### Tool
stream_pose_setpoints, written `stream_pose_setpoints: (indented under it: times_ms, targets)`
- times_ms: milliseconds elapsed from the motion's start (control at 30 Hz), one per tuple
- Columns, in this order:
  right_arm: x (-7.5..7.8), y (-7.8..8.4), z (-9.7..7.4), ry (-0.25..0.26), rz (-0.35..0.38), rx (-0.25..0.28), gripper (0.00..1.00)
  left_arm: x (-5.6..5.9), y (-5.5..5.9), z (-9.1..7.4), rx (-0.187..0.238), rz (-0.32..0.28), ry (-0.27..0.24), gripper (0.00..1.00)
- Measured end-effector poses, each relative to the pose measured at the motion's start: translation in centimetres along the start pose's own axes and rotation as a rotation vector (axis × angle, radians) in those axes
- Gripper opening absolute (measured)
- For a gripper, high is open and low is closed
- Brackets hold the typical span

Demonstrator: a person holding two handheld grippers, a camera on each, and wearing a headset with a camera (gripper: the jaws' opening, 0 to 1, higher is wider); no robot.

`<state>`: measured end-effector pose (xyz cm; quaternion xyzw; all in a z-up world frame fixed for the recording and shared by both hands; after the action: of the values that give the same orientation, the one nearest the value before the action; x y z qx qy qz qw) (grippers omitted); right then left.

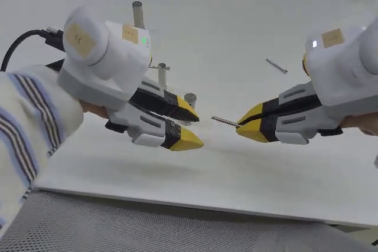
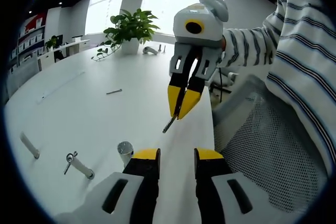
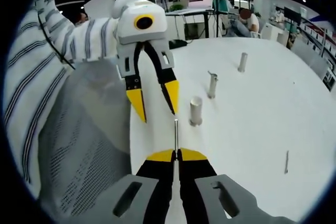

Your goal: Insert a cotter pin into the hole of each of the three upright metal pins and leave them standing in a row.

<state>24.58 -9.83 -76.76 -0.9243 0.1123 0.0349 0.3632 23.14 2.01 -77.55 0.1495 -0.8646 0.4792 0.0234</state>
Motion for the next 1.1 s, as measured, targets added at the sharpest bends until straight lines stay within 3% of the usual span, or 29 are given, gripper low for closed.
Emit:
stream_pose_setpoints:
  times_ms: [233,367,600,867,1100]
  targets:
    - [0.2,-0.1,0.6,0.029,0.018,-0.004,0.04,-1.0,1.6,-0.9,-0.022,-0.024,-0.053,0.28]
    - [0.3,-0.2,0.9,0.043,0.028,-0.011,0.04,-1.7,2.0,-1.2,-0.019,-0.023,-0.084,0.29]
    - [0.1,-0.5,1.4,0.063,0.071,0.002,0.04,-3.9,2.6,-1.1,-0.028,-0.006,-0.177,0.3]
    - [-0.3,-0.3,1.8,0.069,0.104,0.008,0.04,-5.3,2.7,0.3,-0.049,0.058,-0.198,0.3]
    - [-0.2,-0.2,1.7,0.093,0.135,0.011,0.04,-5.3,2.8,1.6,-0.061,0.084,-0.175,0.29]
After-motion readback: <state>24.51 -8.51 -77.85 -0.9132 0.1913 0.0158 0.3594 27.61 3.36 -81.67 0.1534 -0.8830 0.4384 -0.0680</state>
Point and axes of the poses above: the centre of the closed fingertips' face, and the gripper's own axes: z roughly forward along the fingers, x roughly to its right, y roughly out of its underside, the point moved 5 cm from there along -z, roughly backward along the fingers, and after that the axes turned 2 degrees about z, right-handed, at the moved point
